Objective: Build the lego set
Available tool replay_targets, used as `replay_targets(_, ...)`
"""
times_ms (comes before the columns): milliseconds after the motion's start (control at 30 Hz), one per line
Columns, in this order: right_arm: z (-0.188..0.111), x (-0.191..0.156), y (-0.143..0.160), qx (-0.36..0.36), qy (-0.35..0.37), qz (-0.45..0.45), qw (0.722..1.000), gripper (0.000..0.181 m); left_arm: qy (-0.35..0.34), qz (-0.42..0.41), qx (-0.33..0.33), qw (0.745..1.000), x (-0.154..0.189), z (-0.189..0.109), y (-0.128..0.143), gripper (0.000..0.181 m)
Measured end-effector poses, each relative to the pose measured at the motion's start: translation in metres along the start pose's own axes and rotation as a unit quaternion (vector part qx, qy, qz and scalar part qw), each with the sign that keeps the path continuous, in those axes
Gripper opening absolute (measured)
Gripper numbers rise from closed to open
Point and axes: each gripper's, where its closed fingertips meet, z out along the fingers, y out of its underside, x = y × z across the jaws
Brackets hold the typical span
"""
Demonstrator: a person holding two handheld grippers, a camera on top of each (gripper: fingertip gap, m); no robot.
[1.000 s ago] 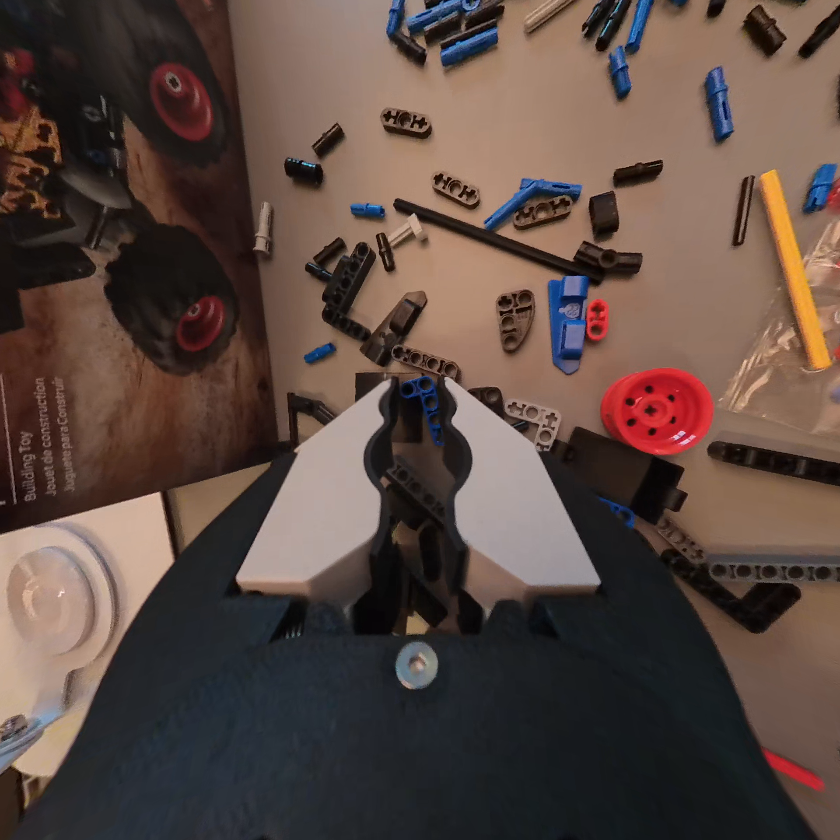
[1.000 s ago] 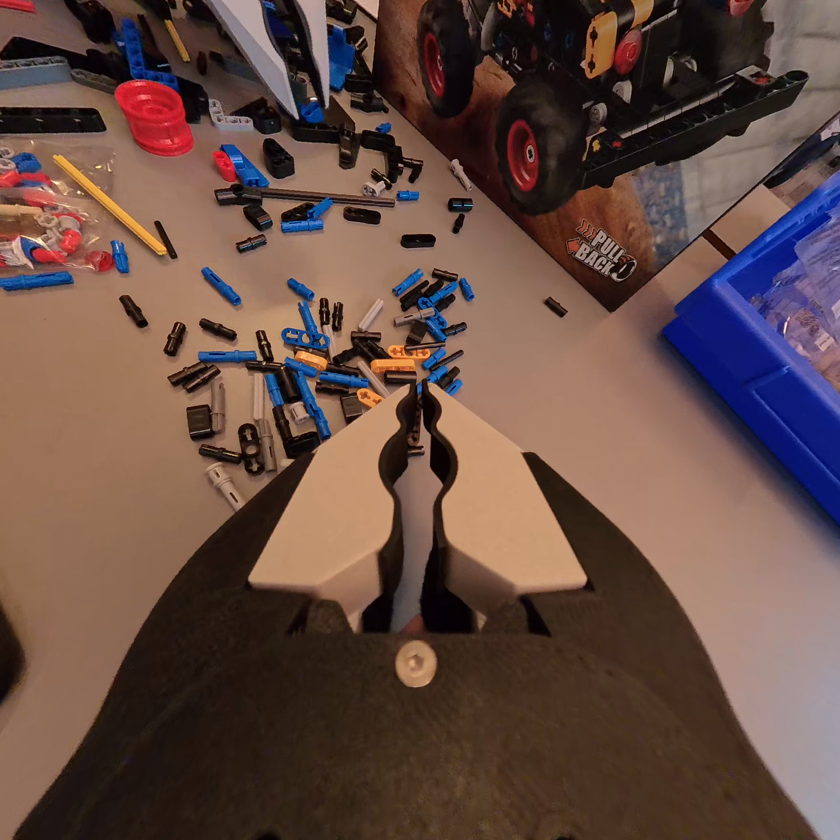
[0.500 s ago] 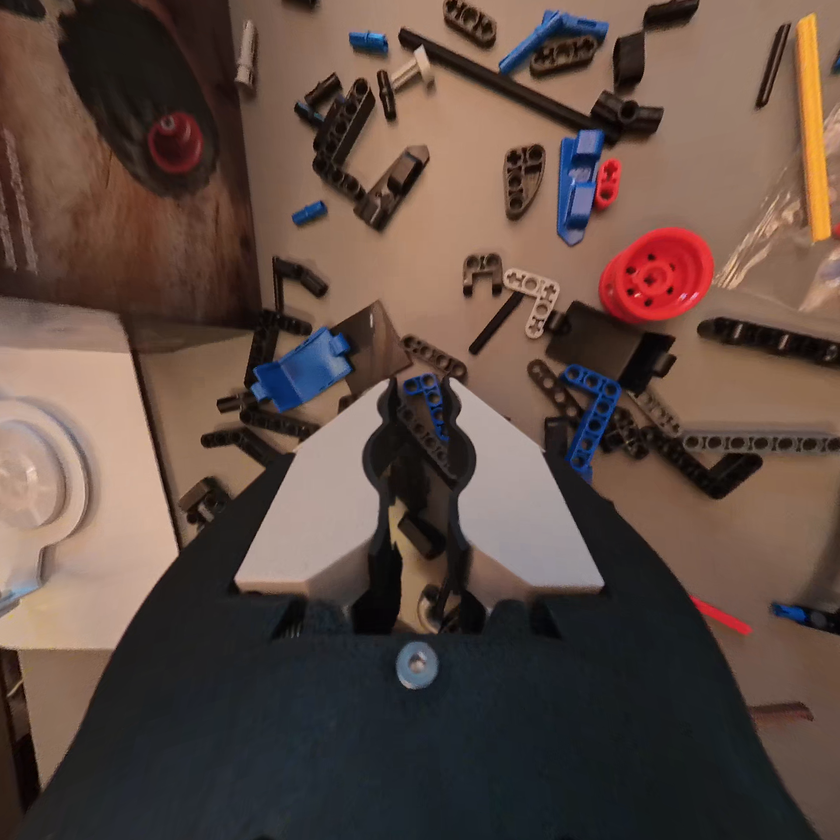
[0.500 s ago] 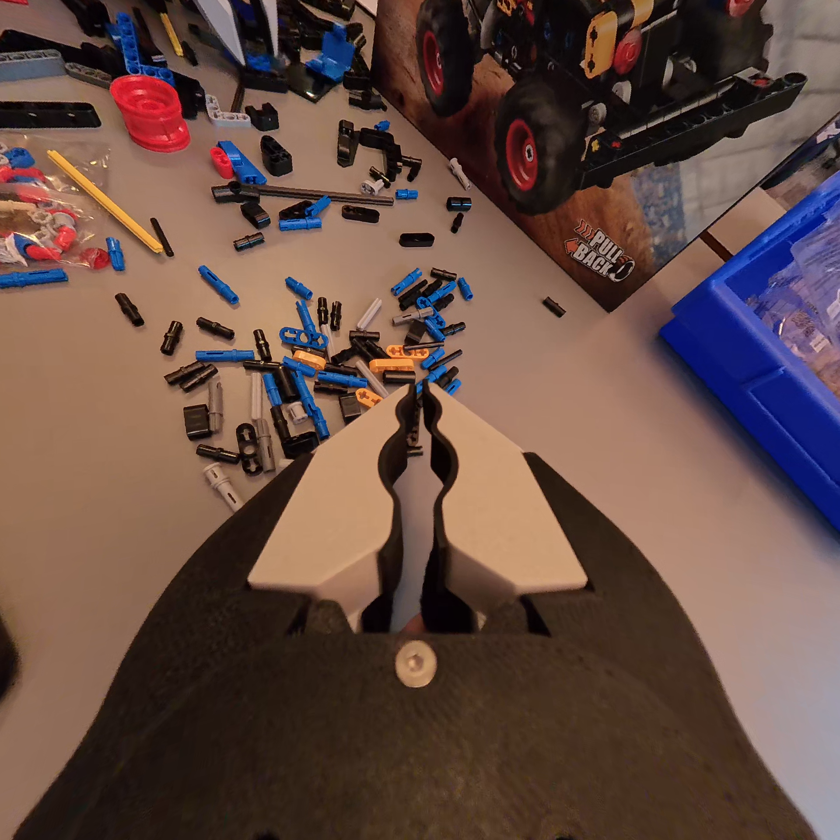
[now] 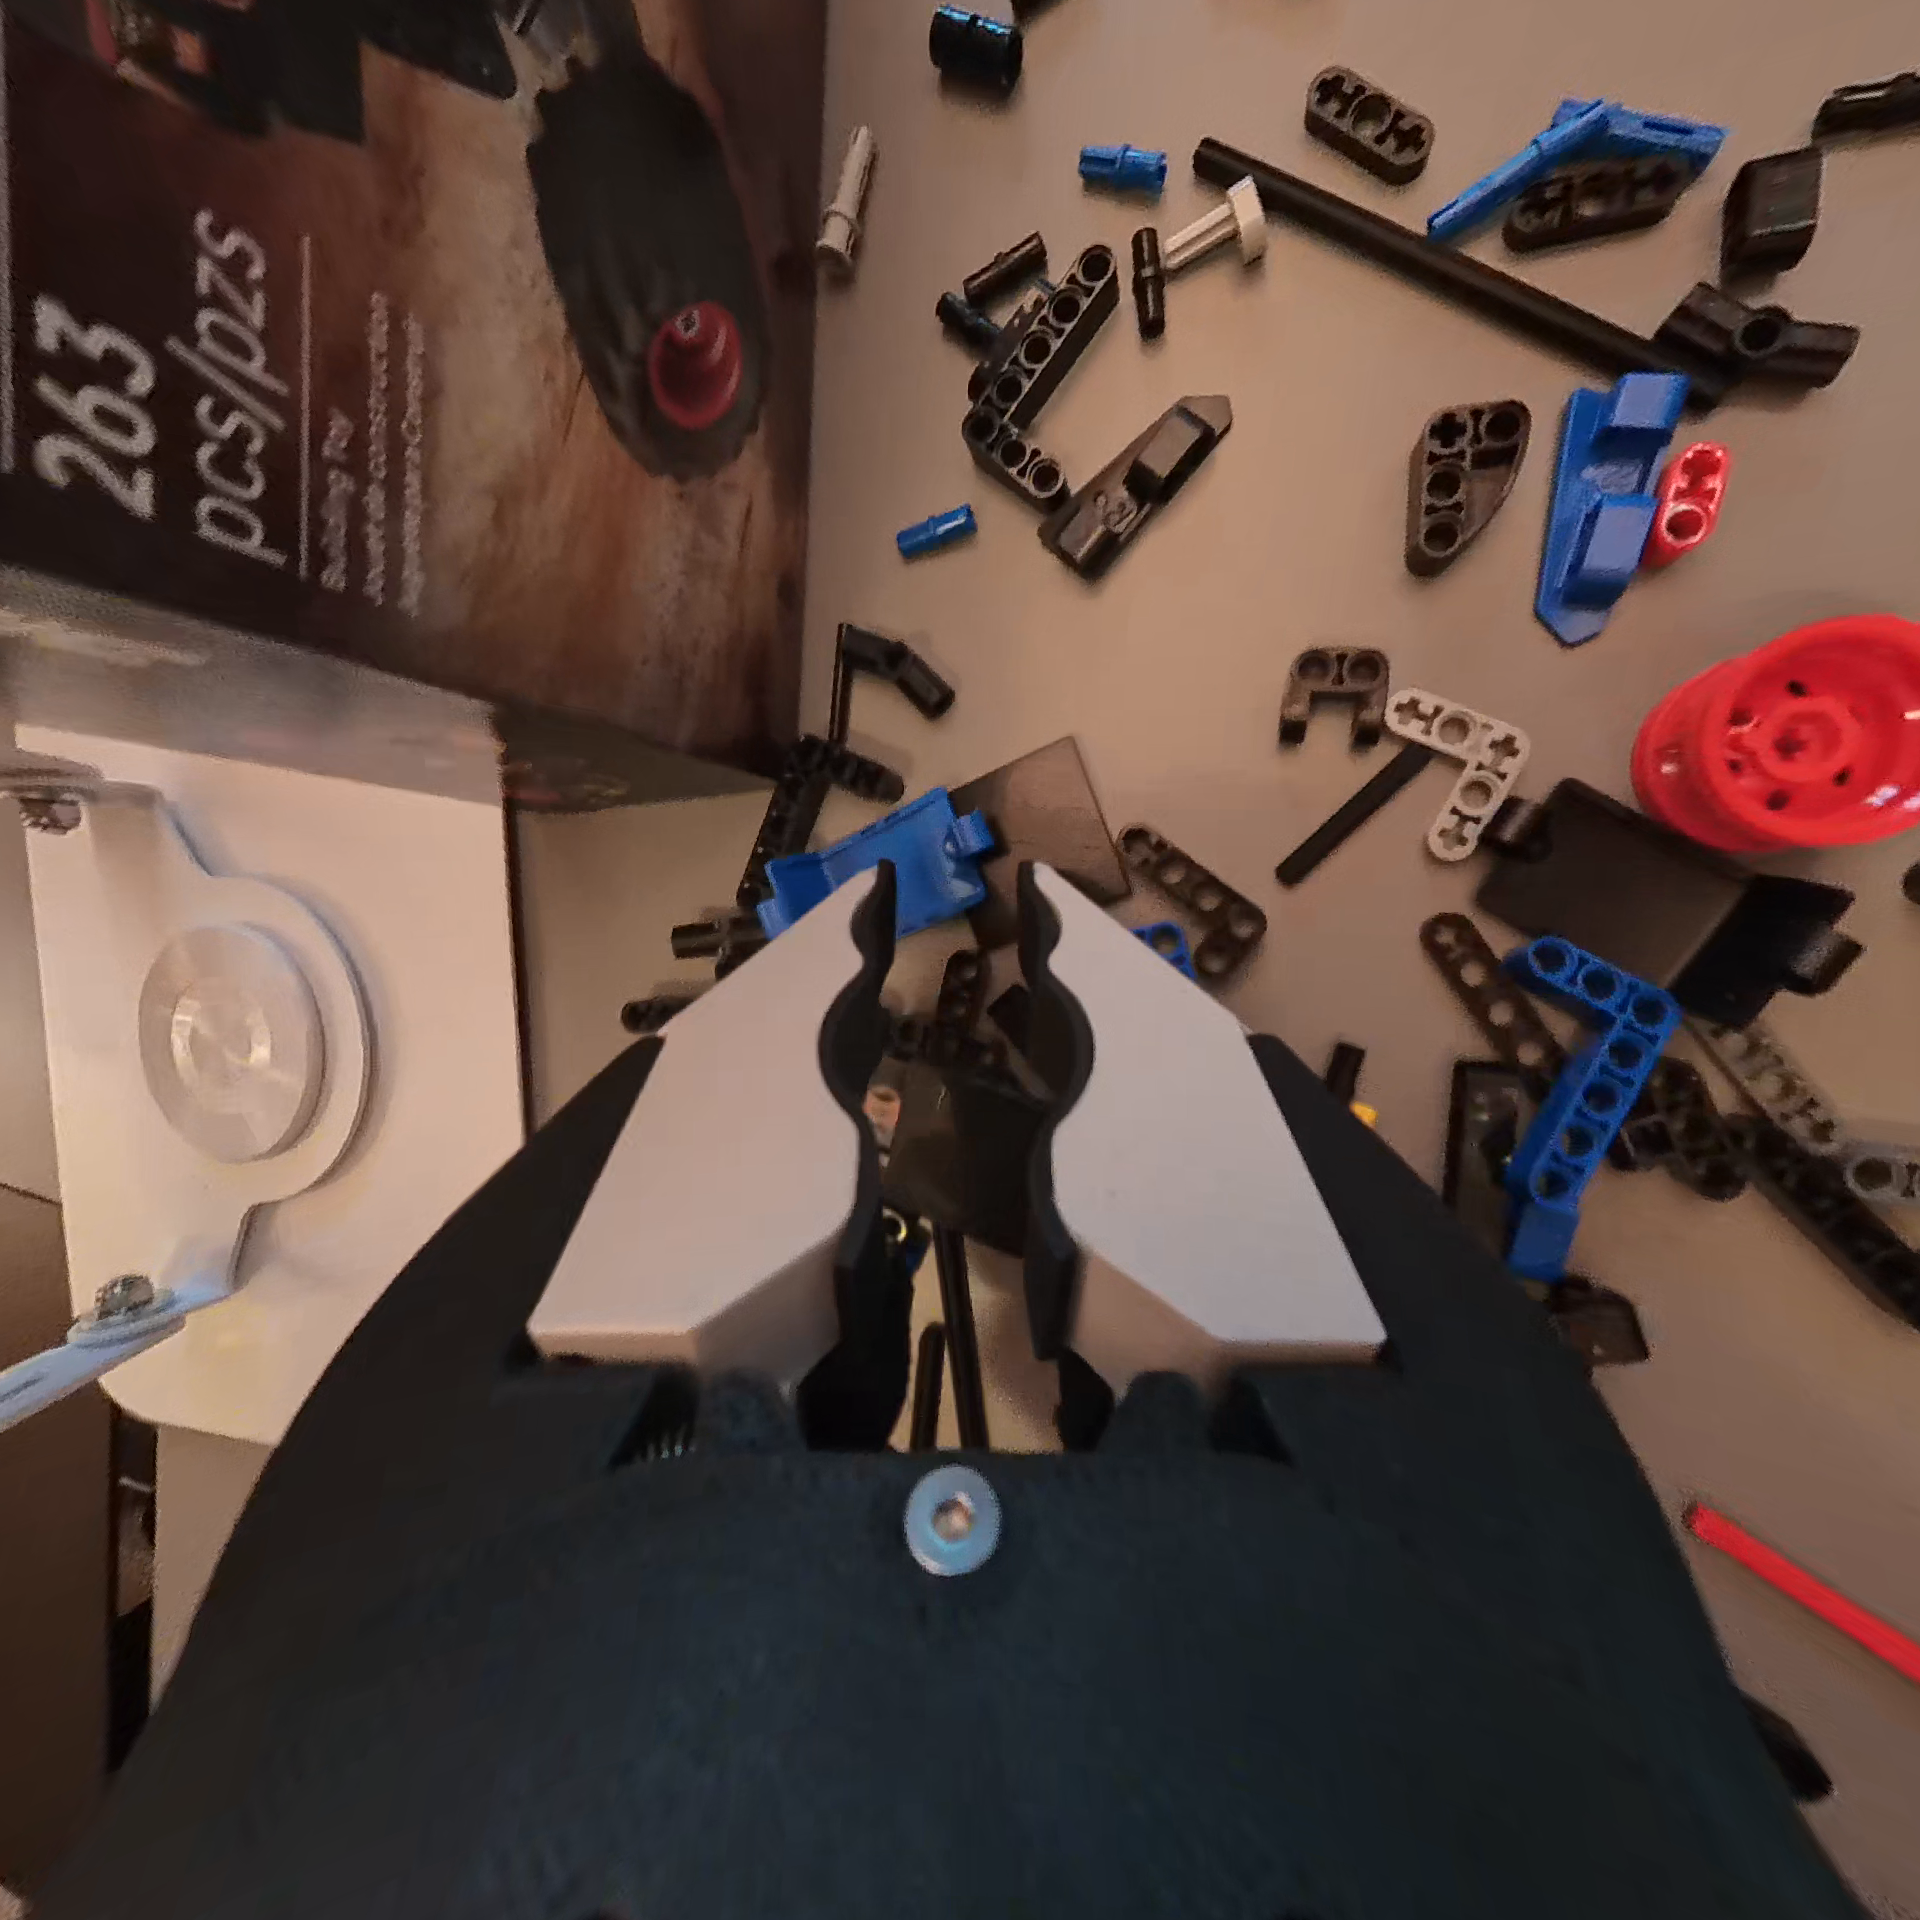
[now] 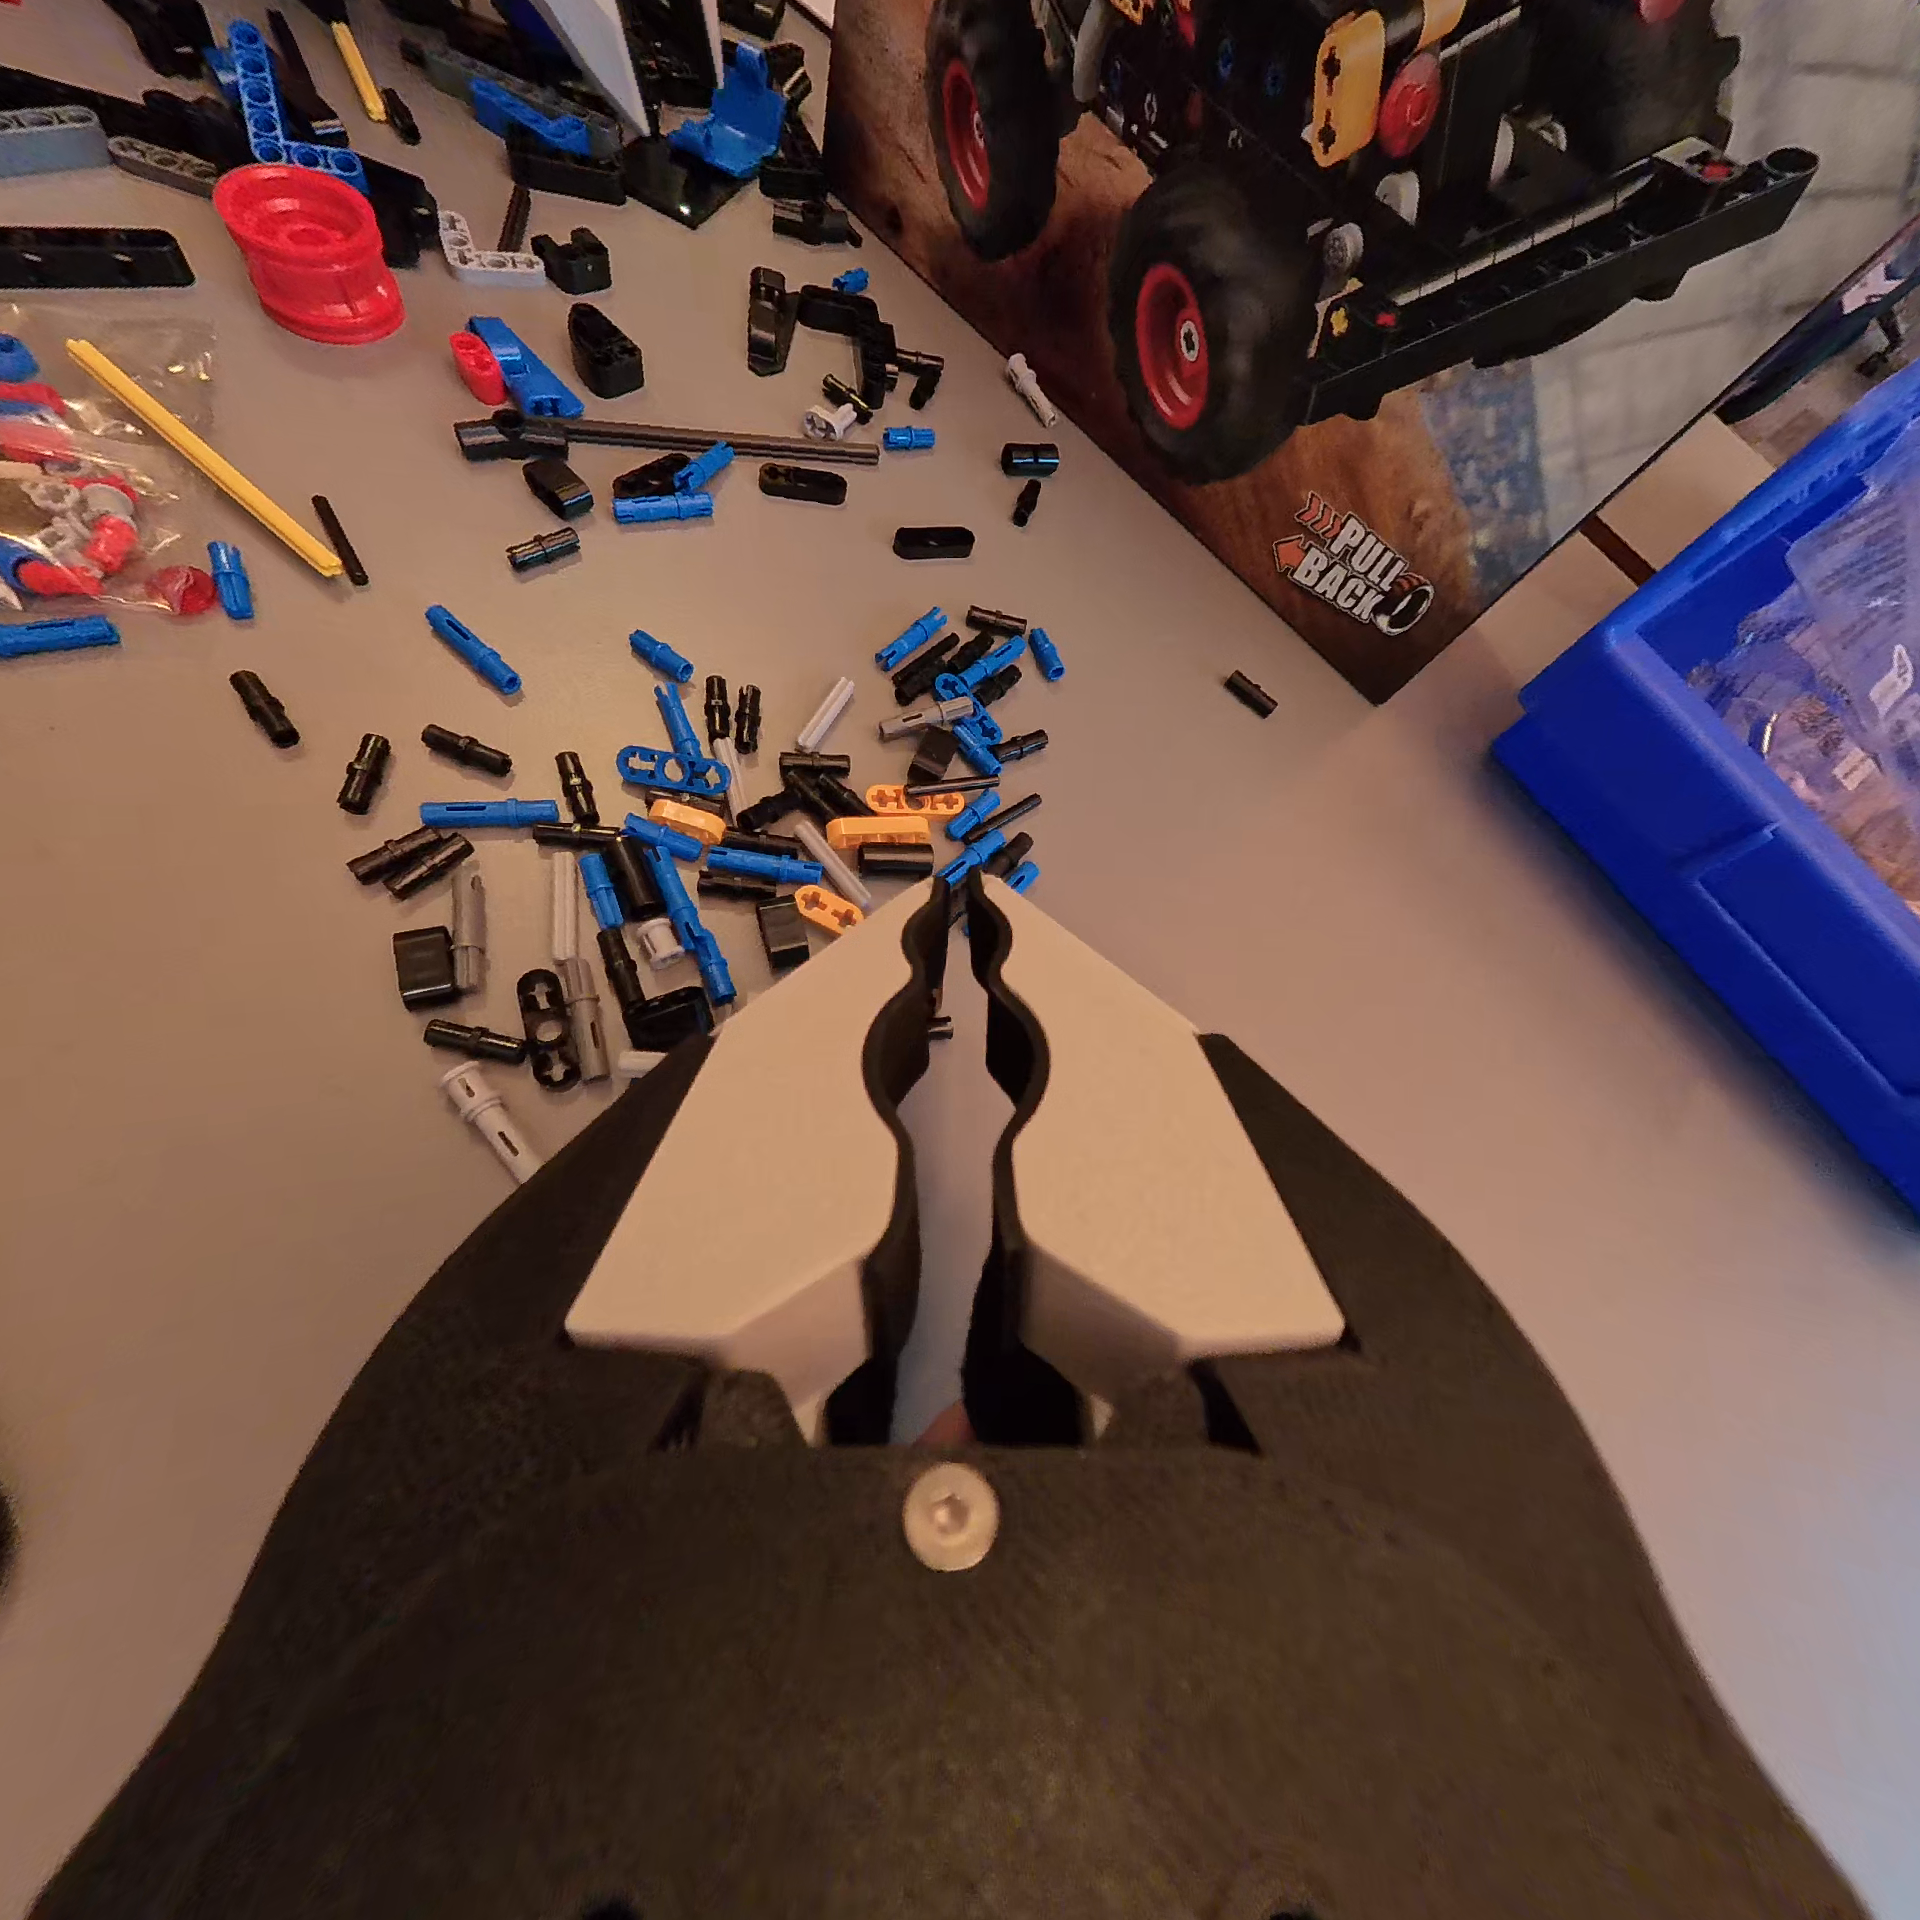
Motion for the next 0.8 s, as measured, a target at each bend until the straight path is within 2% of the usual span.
replay_targets(133, 0.000, 0.000, 0.000, -0.001, 0.001, -0.001, 1.000, 0.001, 0.001, 0.010, -0.008, 1.000, 0.002, 0.007, -0.001, 0.004)
replay_targets(400, -0.001, 0.001, -0.001, 0.001, 0.004, -0.002, 1.000, 0.001, -0.013, 0.007, -0.004, 1.000, 0.002, -0.008, 0.002, 0.000)
replay_targets(500, 0.000, 0.001, -0.001, 0.000, 0.006, -0.002, 1.000, 0.001, -0.020, 0.005, -0.010, 1.000, 0.002, -0.022, 0.007, 0.000)
replay_targets(700, 0.001, 0.000, 0.000, -0.004, 0.005, -0.005, 1.000, 0.001, -0.012, -0.029, -0.034, 0.999, 0.009, -0.038, 0.034, 0.000)
replay_targets(800, 0.001, 0.000, 0.000, -0.003, 0.006, -0.006, 1.000, 0.002, -0.016, -0.052, -0.036, 0.998, 0.010, -0.040, 0.045, 0.015)
